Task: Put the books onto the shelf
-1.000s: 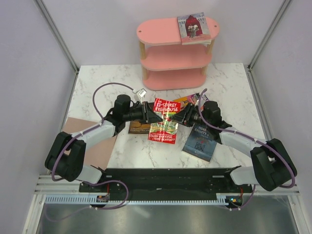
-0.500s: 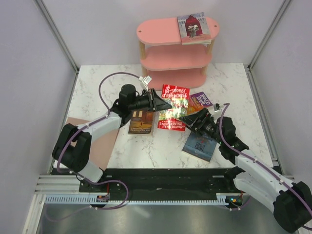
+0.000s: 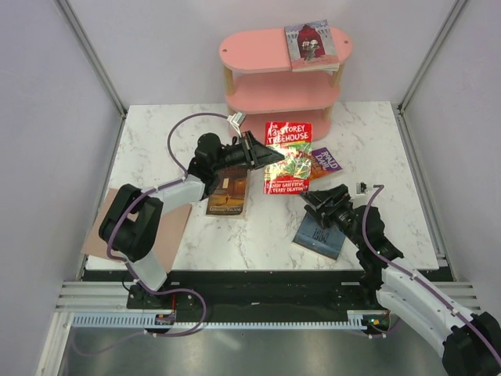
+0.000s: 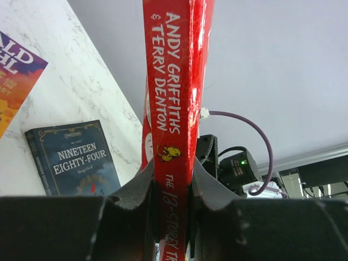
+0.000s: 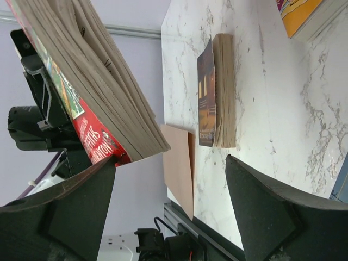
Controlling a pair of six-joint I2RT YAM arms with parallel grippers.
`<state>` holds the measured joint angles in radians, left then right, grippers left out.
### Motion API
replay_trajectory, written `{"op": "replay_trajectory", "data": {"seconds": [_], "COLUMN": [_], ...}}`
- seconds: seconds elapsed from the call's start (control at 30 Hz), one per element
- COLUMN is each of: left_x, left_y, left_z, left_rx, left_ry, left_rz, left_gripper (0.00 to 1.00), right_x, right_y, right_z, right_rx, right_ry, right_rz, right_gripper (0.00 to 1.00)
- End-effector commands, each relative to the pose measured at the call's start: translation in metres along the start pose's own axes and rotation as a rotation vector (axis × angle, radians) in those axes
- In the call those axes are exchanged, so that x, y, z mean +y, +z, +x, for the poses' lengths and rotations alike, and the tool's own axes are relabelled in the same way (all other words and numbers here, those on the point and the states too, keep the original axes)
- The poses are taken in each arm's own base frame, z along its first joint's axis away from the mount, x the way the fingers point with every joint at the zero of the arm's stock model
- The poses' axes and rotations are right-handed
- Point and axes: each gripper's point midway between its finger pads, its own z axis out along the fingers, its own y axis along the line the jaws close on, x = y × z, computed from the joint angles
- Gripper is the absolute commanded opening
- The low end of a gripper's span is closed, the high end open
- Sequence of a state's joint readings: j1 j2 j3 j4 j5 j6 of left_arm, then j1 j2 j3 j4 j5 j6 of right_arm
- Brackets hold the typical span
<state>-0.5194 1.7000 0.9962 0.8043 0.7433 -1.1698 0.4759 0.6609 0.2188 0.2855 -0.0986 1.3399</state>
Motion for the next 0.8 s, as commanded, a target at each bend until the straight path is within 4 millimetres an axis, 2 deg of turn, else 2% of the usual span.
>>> {"op": "replay_trajectory", "data": {"seconds": [0.0,0.07,0.3,0.6,0.67,0.73,0.77], "left_x": [-0.043,-0.042,-0.034,-0.019,-0.016,-0.012,-0.011], "left_y": [0.004,0.007,0.009,0.013,0.013,0.014,0.014], "left_z": [-0.008,-0.005,0.004,0.012,0.013,0.013,0.014], "left_rx": [-0.026,-0.017,-0.007,-0.005,-0.006,-0.008,-0.006], "left_ry": [0.046,0.042,0.025,-0.031,-0.031,-0.033,-0.032], "left_rz": [0.141,0.143,0.134,0.145,0.141,0.135,0.132], "left_gripper": [0.02,0.02,0.02,0.02,0.02,0.02,0.02], "right_x": [0.021,0.023,0.053,0.062,0.065,0.064,0.065], "right_y": [0.006,0.009,0.014,0.006,0.004,0.004,0.003], "right_z": [-0.010,-0.010,-0.015,-0.019,-0.020,-0.019,-0.020], "right_rx": [-0.048,-0.051,-0.050,-0.074,-0.078,-0.077,-0.078], "right_ry": [0.018,0.013,-0.027,-0.007,-0.006,-0.006,-0.003], "right_rz": [-0.091,-0.098,-0.177,-0.223,-0.231,-0.232,-0.233], "right_gripper": [0.88,0.88,0.87,0.84,0.79,0.55,0.45]}}
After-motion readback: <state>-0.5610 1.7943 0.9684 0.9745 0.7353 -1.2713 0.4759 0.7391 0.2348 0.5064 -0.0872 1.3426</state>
